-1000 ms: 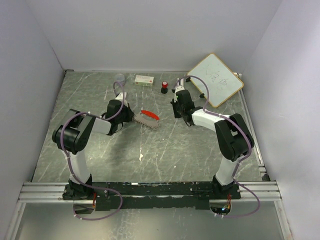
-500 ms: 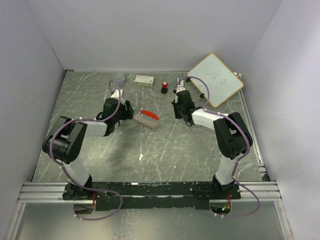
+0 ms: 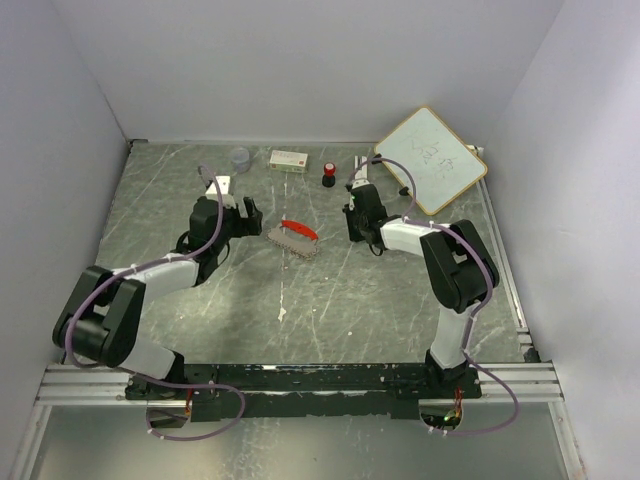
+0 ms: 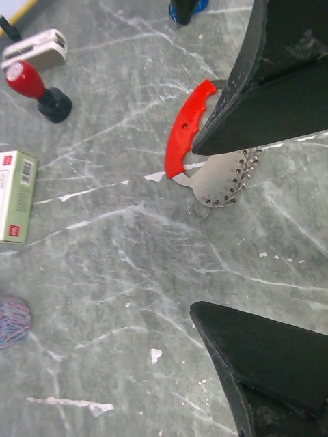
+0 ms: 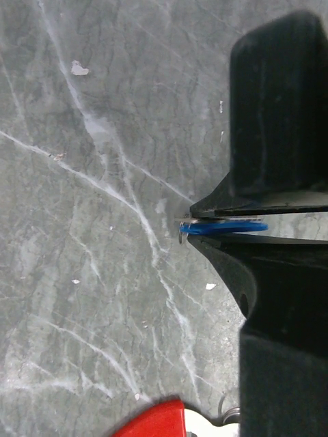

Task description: Remove the keys from the keyring

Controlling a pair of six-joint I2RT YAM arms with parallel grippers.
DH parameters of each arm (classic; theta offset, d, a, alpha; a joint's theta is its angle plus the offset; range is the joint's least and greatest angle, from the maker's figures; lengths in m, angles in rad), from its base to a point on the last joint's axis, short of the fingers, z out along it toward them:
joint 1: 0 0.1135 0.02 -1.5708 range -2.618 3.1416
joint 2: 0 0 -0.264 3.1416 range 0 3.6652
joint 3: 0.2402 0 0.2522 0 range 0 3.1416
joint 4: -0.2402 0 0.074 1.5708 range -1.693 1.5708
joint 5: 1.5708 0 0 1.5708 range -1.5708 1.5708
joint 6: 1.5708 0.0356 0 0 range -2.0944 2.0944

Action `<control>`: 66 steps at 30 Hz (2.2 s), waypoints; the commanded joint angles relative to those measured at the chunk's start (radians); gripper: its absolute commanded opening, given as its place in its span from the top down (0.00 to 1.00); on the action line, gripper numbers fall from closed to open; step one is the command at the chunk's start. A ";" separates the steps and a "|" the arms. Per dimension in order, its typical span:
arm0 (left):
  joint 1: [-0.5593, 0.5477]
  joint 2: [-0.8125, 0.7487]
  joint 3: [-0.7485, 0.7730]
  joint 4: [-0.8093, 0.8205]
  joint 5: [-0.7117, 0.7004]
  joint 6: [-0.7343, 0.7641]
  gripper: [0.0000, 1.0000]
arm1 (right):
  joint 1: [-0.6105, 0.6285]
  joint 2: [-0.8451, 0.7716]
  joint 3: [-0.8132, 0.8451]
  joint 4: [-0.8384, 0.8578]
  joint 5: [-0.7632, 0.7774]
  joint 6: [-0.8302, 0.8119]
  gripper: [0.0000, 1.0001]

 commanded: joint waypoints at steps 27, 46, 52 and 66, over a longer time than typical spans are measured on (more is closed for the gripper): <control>0.007 -0.302 -0.107 -0.013 -0.086 0.049 0.00 | -0.007 -0.347 -0.257 0.244 0.173 0.075 0.00; 0.007 -0.381 -0.150 0.006 -0.063 0.084 0.00 | -0.007 -0.795 -0.546 0.305 0.813 0.199 0.00; 0.007 -0.392 -0.158 0.002 -0.065 0.090 0.00 | -0.007 -0.876 -0.588 0.309 0.939 0.229 0.00; 0.007 -0.443 -0.176 -0.007 -0.099 0.107 0.00 | -0.007 -0.883 -0.583 0.253 1.024 0.278 0.00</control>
